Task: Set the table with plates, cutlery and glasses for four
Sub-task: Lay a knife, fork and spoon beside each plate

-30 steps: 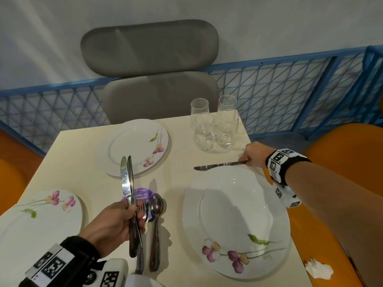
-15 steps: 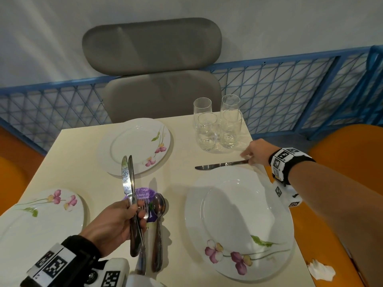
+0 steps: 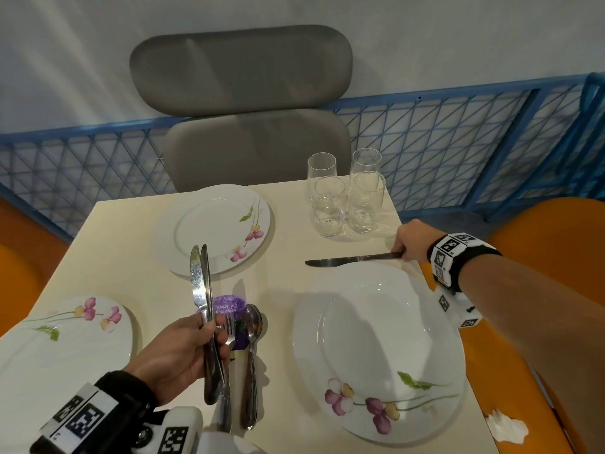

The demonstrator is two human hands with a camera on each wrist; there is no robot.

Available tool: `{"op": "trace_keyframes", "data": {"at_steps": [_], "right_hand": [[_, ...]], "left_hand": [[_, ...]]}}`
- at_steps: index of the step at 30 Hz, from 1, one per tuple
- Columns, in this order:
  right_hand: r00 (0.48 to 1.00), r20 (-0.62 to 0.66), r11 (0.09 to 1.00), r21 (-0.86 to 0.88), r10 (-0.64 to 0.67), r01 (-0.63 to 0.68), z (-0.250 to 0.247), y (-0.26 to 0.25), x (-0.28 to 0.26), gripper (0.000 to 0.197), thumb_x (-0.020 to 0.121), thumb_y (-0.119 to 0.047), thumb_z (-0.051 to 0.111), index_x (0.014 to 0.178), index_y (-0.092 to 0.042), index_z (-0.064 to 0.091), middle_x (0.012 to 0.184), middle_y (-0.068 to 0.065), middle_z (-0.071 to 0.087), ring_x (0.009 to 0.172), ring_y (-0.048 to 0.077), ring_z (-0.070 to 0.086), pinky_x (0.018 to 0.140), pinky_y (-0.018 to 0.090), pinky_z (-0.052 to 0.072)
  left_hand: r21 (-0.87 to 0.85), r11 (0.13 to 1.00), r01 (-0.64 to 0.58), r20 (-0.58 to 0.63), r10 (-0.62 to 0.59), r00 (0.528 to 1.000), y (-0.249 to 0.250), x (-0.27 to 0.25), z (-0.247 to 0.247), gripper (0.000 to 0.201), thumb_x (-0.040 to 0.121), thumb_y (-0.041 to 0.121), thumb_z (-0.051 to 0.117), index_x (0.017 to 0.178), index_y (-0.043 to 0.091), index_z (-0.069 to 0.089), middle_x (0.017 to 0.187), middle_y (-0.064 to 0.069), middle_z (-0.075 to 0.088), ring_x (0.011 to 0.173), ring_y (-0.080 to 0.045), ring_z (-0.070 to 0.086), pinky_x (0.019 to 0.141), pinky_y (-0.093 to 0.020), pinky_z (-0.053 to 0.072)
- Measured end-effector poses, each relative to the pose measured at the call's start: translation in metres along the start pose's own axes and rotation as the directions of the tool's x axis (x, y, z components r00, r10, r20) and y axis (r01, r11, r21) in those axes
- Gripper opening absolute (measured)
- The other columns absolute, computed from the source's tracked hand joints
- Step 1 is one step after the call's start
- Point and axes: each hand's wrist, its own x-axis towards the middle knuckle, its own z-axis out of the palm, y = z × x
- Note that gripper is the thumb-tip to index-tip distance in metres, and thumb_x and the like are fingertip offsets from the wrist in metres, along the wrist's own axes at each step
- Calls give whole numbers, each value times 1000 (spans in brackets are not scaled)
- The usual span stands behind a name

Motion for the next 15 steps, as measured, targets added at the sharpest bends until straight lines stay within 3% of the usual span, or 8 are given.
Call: {"op": "trace_keyframes", "data": {"at_steps": [15], "right_hand": [[999,22,997,-63,-34,36,0,3,3,33,92,-14,57,123,-21,66,112,5,67,104,21,60,93,28,50]], "left_hand": [[13,1000,-2,-6,3,1000,3,-1,0,20,102,4,32,104,0,52,70,-13,53,58,-27,54,69,-45,46]]}}
